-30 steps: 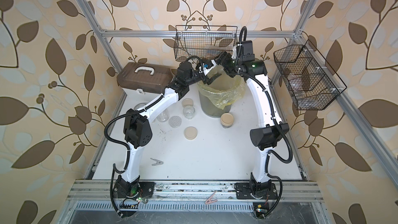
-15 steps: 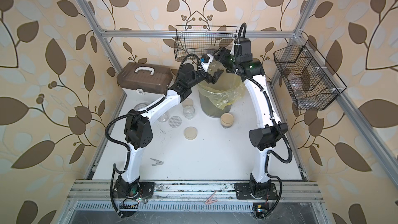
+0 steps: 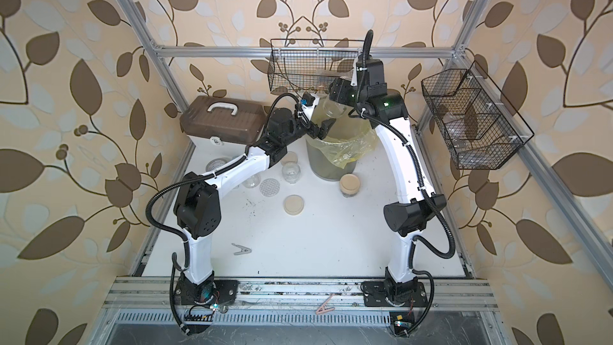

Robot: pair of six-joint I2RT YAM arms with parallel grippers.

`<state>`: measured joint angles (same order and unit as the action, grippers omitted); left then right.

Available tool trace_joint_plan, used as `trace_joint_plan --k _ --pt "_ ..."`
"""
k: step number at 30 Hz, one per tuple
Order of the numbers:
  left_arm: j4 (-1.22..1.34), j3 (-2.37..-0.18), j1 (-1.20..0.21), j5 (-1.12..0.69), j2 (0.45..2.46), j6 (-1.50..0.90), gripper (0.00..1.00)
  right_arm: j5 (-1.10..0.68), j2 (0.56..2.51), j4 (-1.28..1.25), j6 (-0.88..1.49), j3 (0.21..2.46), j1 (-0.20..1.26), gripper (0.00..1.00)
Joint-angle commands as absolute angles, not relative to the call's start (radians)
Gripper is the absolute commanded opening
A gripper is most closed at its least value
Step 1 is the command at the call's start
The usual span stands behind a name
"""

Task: Empty moldy tea leaves from jars
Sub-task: Pour the moldy tea leaves from the jar into the trash bin.

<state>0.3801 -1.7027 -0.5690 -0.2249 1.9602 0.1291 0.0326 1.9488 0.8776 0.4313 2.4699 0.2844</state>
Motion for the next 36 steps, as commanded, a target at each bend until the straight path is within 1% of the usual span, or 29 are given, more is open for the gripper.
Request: trace_joint_plan --k 1,4,8,9,10,13,17,19,20,22,23,25,26,29,30,31,32,33,34,35,36 --pt "0.406 -1.679 -0.567 -0.229 1.826 0.184 0.99 0.138 1.916 0.885 0.296 2.513 0.307 0.0" --pt "0.35 -1.649 -0.566 -0.26 1.761 0.247 0.99 0.225 1.934 0.894 0.16 2.509 0.357 0.0" --pt "0.252 -1.589 -0.567 -0.285 1.663 0.372 0.99 0.395 1.979 0.903 -0.205 2.484 0.473 0.0" --pt "0.221 -1.578 -0.567 -0.288 1.64 0.408 0.99 0.46 1.993 0.896 -0.294 2.476 0.499 0.0" --pt "0.199 -1.566 -0.567 -0.288 1.622 0.432 0.99 0.498 1.992 0.868 -0.318 2.452 0.506 0.0" --pt "0.172 -1.517 -0.567 -0.261 1.57 0.463 0.99 0.498 2.011 0.851 -0.287 2.48 0.487 0.0" --pt "0.155 -1.473 -0.567 -0.24 1.525 0.478 0.99 0.547 2.026 0.807 -0.379 2.468 0.482 0.0" --pt "0.146 -1.467 -0.566 -0.236 1.513 0.483 0.99 0.549 2.029 0.807 -0.381 2.468 0.475 0.0" --pt "0.144 -1.464 -0.566 -0.235 1.509 0.485 0.99 0.531 2.031 0.816 -0.357 2.477 0.471 0.0" --pt "0.144 -1.463 -0.567 -0.235 1.505 0.489 0.99 0.425 2.03 0.842 -0.248 2.513 0.447 0.0" --pt "0.143 -1.463 -0.567 -0.236 1.505 0.493 0.99 0.349 2.023 0.845 -0.162 2.521 0.429 0.0" --pt "0.143 -1.462 -0.567 -0.242 1.511 0.5 0.99 0.267 1.999 0.822 -0.003 2.493 0.395 0.0" --pt "0.147 -1.463 -0.567 -0.246 1.514 0.499 0.99 0.264 1.991 0.813 0.066 2.471 0.387 0.0" --pt "0.171 -1.464 -0.567 -0.259 1.525 0.483 0.99 0.37 2.025 0.895 0.081 2.504 0.416 0.0" --pt "0.179 -1.468 -0.567 -0.263 1.529 0.476 0.99 0.319 2.048 0.951 0.161 2.573 0.396 0.0" --pt "0.184 -1.469 -0.566 -0.266 1.532 0.47 0.99 0.224 2.056 0.974 0.257 2.602 0.362 0.0" --pt "0.186 -1.475 -0.567 -0.273 1.536 0.465 0.99 0.088 2.049 0.949 0.384 2.579 0.313 0.0" --pt "0.187 -1.48 -0.566 -0.285 1.541 0.463 0.99 -0.028 2.02 0.881 0.491 2.503 0.273 0.0" --pt "0.19 -1.484 -0.566 -0.297 1.547 0.462 0.99 -0.07 1.992 0.826 0.551 2.434 0.258 0.0" --pt "0.192 -1.491 -0.566 -0.314 1.555 0.458 0.99 -0.052 1.97 0.798 0.571 2.389 0.259 0.0" --pt "0.195 -1.499 -0.565 -0.331 1.562 0.451 0.99 -0.012 1.961 0.808 0.548 2.39 0.27 0.0"
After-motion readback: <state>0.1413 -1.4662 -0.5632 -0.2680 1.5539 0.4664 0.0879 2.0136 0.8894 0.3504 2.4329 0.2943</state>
